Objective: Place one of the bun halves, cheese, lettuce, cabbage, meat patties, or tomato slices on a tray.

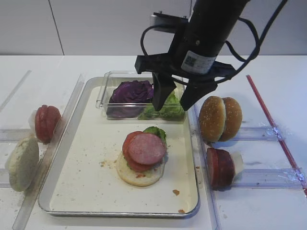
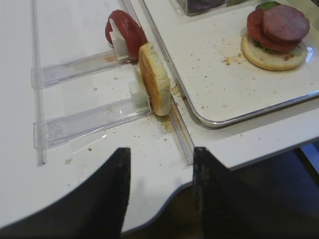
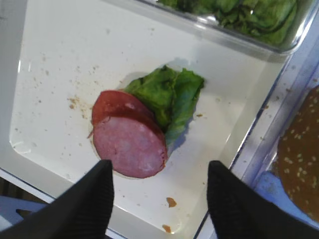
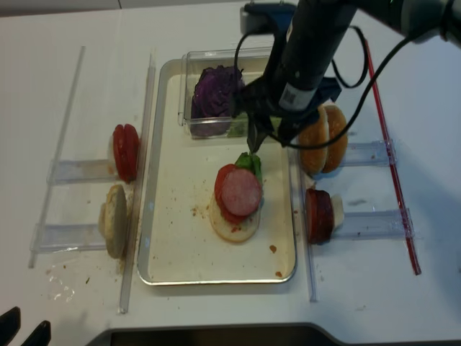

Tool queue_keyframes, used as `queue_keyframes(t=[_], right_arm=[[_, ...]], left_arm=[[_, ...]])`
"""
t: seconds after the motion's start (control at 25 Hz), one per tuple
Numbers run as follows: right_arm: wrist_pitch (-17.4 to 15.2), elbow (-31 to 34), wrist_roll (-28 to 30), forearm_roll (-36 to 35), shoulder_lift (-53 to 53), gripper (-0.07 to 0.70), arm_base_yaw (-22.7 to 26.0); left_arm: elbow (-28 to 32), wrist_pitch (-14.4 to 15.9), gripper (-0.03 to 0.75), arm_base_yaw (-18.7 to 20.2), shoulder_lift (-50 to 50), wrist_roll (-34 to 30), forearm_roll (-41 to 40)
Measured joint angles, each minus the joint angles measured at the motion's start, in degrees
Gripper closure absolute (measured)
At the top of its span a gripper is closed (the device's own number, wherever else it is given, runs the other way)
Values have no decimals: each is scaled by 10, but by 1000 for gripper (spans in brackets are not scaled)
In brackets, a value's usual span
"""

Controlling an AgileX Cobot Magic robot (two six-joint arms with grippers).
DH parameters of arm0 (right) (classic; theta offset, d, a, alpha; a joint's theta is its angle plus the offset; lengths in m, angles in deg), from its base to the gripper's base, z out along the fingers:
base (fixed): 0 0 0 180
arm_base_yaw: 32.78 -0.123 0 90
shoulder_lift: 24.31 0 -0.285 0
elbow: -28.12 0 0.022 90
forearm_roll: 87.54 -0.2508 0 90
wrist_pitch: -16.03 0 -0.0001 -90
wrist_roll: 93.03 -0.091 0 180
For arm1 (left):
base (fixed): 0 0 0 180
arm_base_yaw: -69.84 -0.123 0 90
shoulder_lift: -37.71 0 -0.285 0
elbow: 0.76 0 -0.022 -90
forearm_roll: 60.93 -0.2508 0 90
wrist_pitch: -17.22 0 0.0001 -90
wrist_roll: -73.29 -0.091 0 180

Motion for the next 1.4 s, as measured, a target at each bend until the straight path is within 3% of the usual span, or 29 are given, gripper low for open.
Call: queue_keyframes(t=[0.24,0.6,1.08,1.4], right_arm=[[-3,-36,-27,5,0,185,0],[-7,-37,-28,21,-1,185,0],[-9,-34,-34,112,-45,187,3],[-10,14,-22,122,-83,187,76]], left_arm=[[0,0,431,0,0,0,0],[0,0,431,0,0,0,0],[0,0,431,0,0,0,0],[0,0,431,0,0,0,0]])
